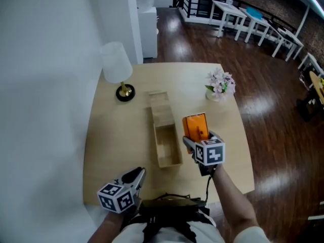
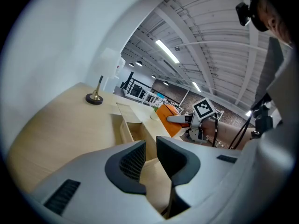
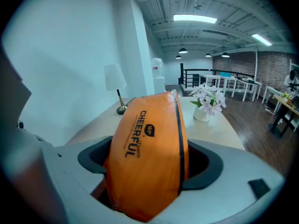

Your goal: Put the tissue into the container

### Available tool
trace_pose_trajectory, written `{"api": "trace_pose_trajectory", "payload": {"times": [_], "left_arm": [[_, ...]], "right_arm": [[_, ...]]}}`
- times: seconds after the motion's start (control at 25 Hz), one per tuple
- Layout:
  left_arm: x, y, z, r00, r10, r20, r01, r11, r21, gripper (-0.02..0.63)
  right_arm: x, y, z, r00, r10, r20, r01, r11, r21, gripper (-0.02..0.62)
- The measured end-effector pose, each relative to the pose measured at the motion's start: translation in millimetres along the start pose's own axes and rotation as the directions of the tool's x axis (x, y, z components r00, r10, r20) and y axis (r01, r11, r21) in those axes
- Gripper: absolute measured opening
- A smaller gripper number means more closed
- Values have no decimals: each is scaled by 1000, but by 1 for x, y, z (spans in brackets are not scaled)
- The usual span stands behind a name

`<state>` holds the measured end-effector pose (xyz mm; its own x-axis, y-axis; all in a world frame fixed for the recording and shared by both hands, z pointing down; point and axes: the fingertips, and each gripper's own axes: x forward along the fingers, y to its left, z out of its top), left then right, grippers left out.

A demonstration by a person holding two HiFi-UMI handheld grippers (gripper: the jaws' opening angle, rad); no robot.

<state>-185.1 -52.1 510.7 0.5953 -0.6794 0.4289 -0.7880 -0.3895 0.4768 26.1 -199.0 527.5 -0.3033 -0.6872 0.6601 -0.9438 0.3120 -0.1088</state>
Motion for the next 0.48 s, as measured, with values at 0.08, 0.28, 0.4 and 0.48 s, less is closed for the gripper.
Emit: {"api": "trace_pose_trajectory", "payload": {"times": [0.08, 0.28, 0.4, 0.48], "left_arm": [[-4, 6, 1, 1000, -2, -4, 2, 1000, -2, 75], [-12, 21, 3, 1000, -12, -15, 12, 1000, -4, 75], [-15, 30, 3, 1000, -17, -21, 17, 1000, -10, 75], [-17, 35, 3, 999, -21, -25, 20, 1000, -14, 75]], "right_arm": [[6, 15, 1, 1000, 12, -2, -12, 1000, 1, 456], [22, 50, 0, 999, 41, -18, -41, 999, 13, 456], [35, 68, -5, 998, 53, -36, -52, 998, 27, 455], [45, 77, -9, 997, 60, -50, -58, 998, 39, 454]]}}
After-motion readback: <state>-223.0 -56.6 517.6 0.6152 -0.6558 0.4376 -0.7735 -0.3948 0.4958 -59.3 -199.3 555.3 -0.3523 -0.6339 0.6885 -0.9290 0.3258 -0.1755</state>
